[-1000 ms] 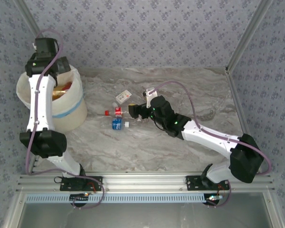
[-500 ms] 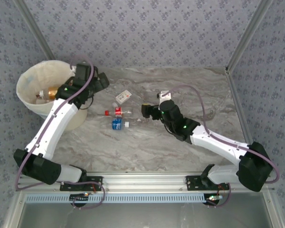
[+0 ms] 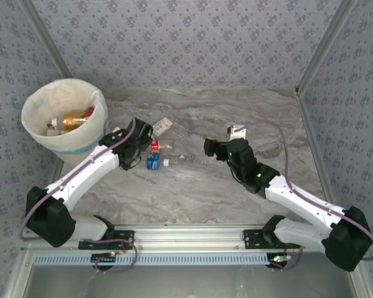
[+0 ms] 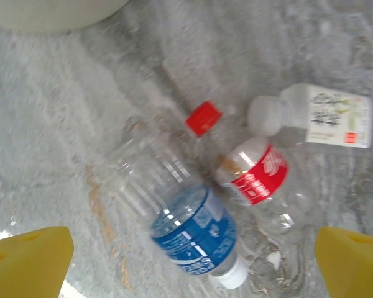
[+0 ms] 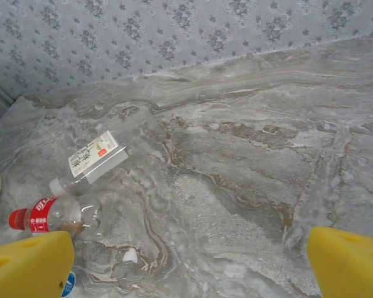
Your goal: Put the plastic bottles in the bin
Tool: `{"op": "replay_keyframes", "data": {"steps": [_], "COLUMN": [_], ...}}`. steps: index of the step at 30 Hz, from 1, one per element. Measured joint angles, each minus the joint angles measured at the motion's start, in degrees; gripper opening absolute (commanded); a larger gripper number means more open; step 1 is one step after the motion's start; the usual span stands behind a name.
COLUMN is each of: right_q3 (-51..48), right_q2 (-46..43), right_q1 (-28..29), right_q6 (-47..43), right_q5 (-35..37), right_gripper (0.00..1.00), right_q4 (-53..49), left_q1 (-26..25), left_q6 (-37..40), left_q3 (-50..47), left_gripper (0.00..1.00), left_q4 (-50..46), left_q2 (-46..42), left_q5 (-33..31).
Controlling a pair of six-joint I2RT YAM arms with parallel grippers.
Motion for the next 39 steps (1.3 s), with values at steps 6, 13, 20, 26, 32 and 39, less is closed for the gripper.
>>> {"op": "replay_keyframes", "data": {"steps": [6, 13, 20, 26, 32, 39], "right_q3": [-0.5, -0.5, -0.5, -0.5, -0.5, -0.7], "right_q2": [-0.4, -0.4, -0.4, -0.4, -0.9, -1.6], "right_q1": [-0.8, -0.9, -0.9, -0.9, -0.9, -0.9], "right_q6": [0.9, 1.3, 2.0, 2.6, 2.8, 3.2], "right_q5": [-0.1, -0.3, -0.3, -0.7, -0.7, -0.7], "right_gripper": [0.98, 0.98, 0.98, 0.97, 0.97, 0.97], "right_q4": [-0.1, -0.1, -0.3, -0.6, -1.7, -2.6], "left_q1": [-3.0, -3.7, -3.0, -1.8, -1.8, -2.9], "left_q6": [-7.0, -15.5, -20.8, -22.9, -24.9, -21.3], "left_q3": [-2.5, -5.8, -5.9, -6.0, -7.8, -9.3], "left_gripper": [0.99, 1.00, 0.99, 0.92, 0.59, 0.38], "left_q4": [1.5, 5.6, 8.9, 13.6, 16.3, 16.3], "left_q2": [1.5, 6.7, 11.8, 16.8, 20.0, 17.1], "left_q5": [0.7, 1.9, 4.1, 7.3, 8.3, 3.7]}}
